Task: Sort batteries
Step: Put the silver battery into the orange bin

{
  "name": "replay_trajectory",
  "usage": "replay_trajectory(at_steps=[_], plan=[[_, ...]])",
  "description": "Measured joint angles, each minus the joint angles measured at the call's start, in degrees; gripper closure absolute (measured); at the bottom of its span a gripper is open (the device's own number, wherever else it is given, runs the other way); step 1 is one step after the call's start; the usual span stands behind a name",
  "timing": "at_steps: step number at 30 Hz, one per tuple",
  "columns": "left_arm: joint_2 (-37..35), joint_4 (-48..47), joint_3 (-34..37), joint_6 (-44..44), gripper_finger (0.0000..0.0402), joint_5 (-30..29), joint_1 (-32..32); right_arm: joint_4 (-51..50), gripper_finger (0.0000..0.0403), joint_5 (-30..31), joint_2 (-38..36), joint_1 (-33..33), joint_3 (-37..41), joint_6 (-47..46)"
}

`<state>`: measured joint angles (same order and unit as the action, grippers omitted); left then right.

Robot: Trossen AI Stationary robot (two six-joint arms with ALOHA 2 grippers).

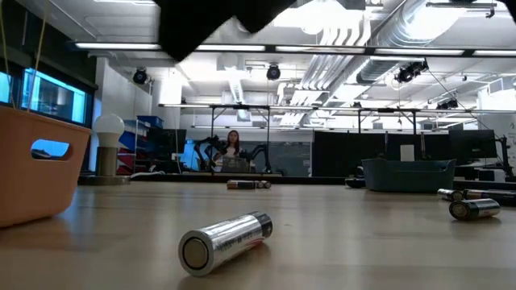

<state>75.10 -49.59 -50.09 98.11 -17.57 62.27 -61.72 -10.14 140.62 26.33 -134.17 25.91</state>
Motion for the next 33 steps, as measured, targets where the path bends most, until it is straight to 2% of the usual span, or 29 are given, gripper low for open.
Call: replay_trajectory(at_steps=[7, 12, 18, 21, 25, 30, 33], plan=[[-1.01, -0.77, -0.07, 0.65, 0.0401, -2.68, 0.51, -1.81, 0.0236, 4.86, 3.86, 0.31, 0.0, -2.95], [-1.01, -0.77, -0.07, 0.65, 0.0401, -2.84, 0.51, -3.51, 0.0236, 2.92, 5.62, 0.44, 0.0, -1.15], [-1.01, -0.73, -0.07, 0.38, 0.0401, -2.84, 0.51, -1.72, 0.0238, 4.21, 8.23, 1.01, -0.1, -1.57], [-1.01, -0.69, -0.07, 0.34, 0.0401, -2.84, 0.51, -1.92, 0.0268, 8.87, 9.6, 1.5, -0.39, -2.11], [-1.64, 0.18, -0.07, 0.36, 0.0401, -3.91, 0.51, -2.97, 0.0369, 9.27, 9.65, 0.94, -0.35, -2.75], [-5.67, -1.93, -1.9, -3.34, 0.0401, -9.95, 0.54, -5.89, 0.037, 12.54, 6.14, -0.96, 0.34, -1.76], [-8.78, -7.77, -3.52, -2.39, 0.0401, -13.38, 0.52, -3.15, 0.037, 13.64, 2.4, -3.82, 0.42, -1.69]])
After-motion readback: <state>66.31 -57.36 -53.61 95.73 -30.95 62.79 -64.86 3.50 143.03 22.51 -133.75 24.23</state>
